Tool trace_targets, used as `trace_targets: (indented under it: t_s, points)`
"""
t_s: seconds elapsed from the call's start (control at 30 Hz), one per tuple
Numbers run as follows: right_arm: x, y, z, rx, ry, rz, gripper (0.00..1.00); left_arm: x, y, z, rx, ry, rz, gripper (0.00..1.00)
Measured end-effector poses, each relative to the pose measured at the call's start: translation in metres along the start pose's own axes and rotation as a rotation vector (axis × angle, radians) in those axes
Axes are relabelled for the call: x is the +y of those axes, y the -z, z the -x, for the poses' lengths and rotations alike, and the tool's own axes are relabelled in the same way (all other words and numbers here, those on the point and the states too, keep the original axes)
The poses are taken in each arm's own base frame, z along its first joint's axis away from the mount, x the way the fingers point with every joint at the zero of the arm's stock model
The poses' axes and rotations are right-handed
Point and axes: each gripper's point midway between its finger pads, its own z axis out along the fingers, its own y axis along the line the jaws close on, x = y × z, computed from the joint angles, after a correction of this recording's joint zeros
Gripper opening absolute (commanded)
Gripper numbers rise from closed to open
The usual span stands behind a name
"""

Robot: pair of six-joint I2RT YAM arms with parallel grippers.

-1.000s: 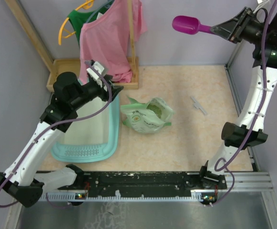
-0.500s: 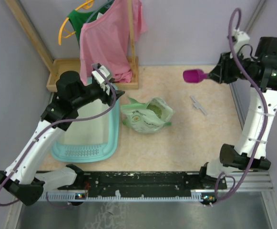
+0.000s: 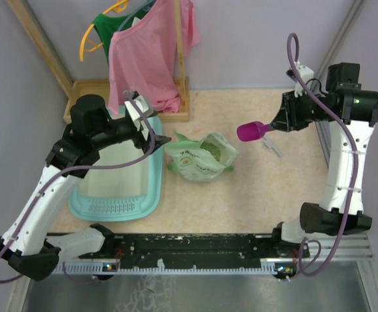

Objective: Fill the litter box with clean litter
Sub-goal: 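Scoop the cat litter from the cat litter bag.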

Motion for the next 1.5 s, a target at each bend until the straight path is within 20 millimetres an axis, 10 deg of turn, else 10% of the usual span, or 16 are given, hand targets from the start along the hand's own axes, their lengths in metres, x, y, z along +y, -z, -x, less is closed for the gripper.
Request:
trace_targets:
  t_s: [0.6,0.87,1.5]
  points:
    - [-0.010,0.008,0.035,-0.076,0.069,-0.047,0.00,0.005,-0.065,-0.050,0.171,-0.054,-0.112,0.91]
    - [-0.012,0.006,0.036,-0.074,0.060,-0.049,0.00,0.003,-0.060,-0.027,0.140,-0.087,-0.127,0.88]
    - [0.000,0.006,0.044,-0.107,0.073,0.025,0.00,-0.034,-0.056,-0.043,0.217,-0.077,-0.199,0.88]
